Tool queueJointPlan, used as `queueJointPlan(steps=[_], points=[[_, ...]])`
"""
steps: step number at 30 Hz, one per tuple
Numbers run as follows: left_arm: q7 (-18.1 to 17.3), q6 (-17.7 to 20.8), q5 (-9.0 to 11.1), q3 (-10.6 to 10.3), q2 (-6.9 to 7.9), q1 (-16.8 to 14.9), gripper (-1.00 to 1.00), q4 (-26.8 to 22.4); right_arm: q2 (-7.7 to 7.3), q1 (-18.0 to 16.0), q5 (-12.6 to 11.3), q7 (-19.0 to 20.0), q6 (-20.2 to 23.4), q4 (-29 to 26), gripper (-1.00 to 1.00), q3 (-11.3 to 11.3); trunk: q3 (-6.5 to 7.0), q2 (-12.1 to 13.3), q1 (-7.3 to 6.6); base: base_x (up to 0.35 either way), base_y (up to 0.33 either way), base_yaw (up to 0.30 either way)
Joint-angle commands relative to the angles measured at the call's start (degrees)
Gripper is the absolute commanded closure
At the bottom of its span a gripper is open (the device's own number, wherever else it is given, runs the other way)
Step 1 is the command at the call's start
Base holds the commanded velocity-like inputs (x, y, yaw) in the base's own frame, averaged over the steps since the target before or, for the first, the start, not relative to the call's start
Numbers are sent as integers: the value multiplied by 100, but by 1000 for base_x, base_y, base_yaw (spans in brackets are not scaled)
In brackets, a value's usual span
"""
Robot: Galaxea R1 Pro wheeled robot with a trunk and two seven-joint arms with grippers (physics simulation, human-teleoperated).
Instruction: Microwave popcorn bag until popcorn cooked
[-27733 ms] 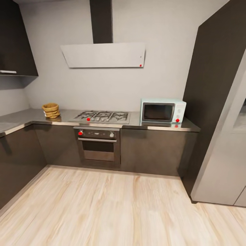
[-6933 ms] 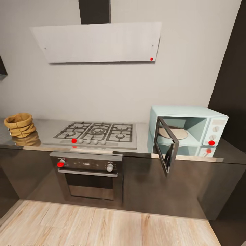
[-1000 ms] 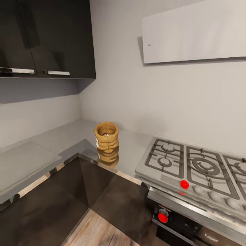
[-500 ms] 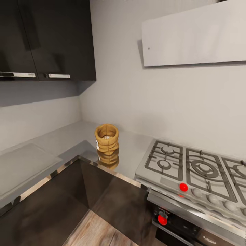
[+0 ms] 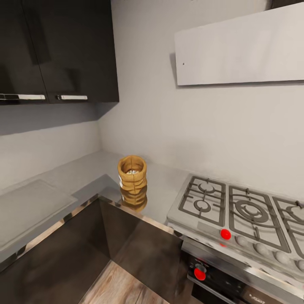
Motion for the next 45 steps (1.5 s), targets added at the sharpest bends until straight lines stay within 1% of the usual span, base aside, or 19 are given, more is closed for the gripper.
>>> queueJointPlan(steps=[1,5,10,14,16,18,20,21,23,25,27,29,31,35,38,40,42,43,45], points=[[7,-15,44,13,-2,-2,-100,0,-4,-7,34,19,-33,18,-100,-49,12,37,-22,0,0,0],[7,-11,53,13,5,-2,-100,0,-52,-10,49,41,-26,8,-100,-36,84,198,-110,0,0,0],[7,-15,136,70,6,-2,-100,-3,-66,-10,94,6,-31,-60,-100,-50,84,198,-110,0,0,0],[7,-15,148,74,7,-2,-100,-7,-32,-10,206,35,112,-1035,-100,89,84,198,-110,0,0,0],[7,-15,155,75,7,-2,-100,-2,22,-10,390,57,774,-1997,-100,437,84,198,-110,0,0,0],[7,-15,157,75,7,-2,-100,0,245,-10,433,67,1448,-2871,-100,707,84,198,-110,0,0,0],[7,-15,159,75,7,-2,-100,0,648,-10,455,77,2446,-4017,-100,1205,84,198,-110,0,0,0],[7,-15,159,75,7,-2,-100,0,738,-10,458,83,2732,-4325,-100,1399,84,198,-110,0,0,0],[3,-15,159,75,7,-2,-100,0,1012,-10,457,264,3461,-5254,-100,2150,84,198,-110,0,0,0],[0,-15,159,75,7,-2,-100,0,1145,-20,445,698,4060,-5961,-100,2603,84,198,-110,0,0,0],[-1,-15,159,75,1,-2,-100,0,1202,-19,436,1313,4640,-6665,-100,2745,84,198,-110,0,0,0],[0,-15,159,75,3,-2,-100,2,1280,-19,437,2209,5370,-7707,-100,2809,84,198,-110,0,0,0],[0,-15,159,75,4,-2,-100,5,1314,-19,442,2723,5808,-8398,-100,2853,84,198,-110,0,0,0],[1,-15,159,75,-2,-2,-100,9,1373,-102,415,2979,6333,-8697,-100,3059,84,198,-110,0,0,0],[0,-15,159,75,-2,-2,-100,9,1373,-618,411,3003,6682,-8731,-100,3112,84,198,-110,0,0,0],[0,-15,159,75,-2,-2,-100,9,1373,-1730,391,2998,6925,-8728,-100,3118,84,198,-110,0,0,0],[-1,-15,159,75,-2,-2,-100,9,1373,-2291,395,2986,6925,-8722,-100,3116,84,198,-110,0,0,0],[-1,-15,159,75,-2,-2,-100,9,1373,-2805,400,2963,6925,-8715,-100,3104,84,198,-110,0,0,0],[-2,-15,159,75,1,-2,-100,9,1373,-3181,405,2946,6925,-8719,-100,3078,84,198,-110,0,0,0]])
